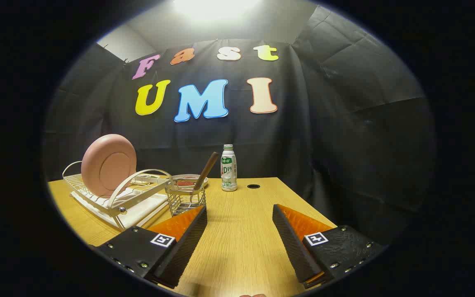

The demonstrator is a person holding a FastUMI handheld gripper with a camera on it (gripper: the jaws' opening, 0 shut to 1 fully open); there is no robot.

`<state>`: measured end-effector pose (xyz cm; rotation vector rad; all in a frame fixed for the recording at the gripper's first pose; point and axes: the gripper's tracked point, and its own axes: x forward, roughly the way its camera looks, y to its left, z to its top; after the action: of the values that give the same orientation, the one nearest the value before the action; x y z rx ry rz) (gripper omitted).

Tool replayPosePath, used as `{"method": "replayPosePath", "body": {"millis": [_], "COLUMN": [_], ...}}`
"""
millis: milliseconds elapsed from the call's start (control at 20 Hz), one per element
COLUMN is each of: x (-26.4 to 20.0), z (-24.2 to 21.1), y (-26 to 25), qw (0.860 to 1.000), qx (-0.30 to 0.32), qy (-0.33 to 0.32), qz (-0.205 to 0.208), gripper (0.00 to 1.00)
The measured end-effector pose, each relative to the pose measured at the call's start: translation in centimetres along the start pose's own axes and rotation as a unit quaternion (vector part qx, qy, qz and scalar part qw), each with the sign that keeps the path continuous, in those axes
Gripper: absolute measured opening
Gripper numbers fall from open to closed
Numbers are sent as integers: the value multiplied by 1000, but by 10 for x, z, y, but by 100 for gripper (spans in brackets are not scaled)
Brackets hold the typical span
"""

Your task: Take the plate from the dish rack, then take the spoon from the basket and place it into the plate.

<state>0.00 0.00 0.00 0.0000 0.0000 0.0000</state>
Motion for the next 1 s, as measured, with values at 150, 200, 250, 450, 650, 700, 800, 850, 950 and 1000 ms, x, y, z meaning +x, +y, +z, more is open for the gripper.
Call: {"method": "replayPosePath", "body": {"millis": [150, 200, 250, 450, 650, 700, 800, 850, 950, 1000], "x": [37, 47, 56, 72, 43, 30, 1, -12, -37, -48], "z": [1, 4, 10, 37, 64, 71, 90, 99, 115, 124], "y": [-6, -10, -16, -50, -86, -91, -93, -90, -77, -67], "qw": [1000, 1000, 1000, 996, 992, 991, 990, 990, 991, 992], "qx": [9, 12, 15, -33, -41, -44, -48, -49, -45, -41], "qy": [6, 1, -9, -40, -35, -32, -38, -41, -46, -49], "qz": [-6, -14, -23, -75, -113, -119, -124, -123, -114, -106], "gripper": [99, 99, 99, 99, 99, 99, 99, 99, 99, 99]}}
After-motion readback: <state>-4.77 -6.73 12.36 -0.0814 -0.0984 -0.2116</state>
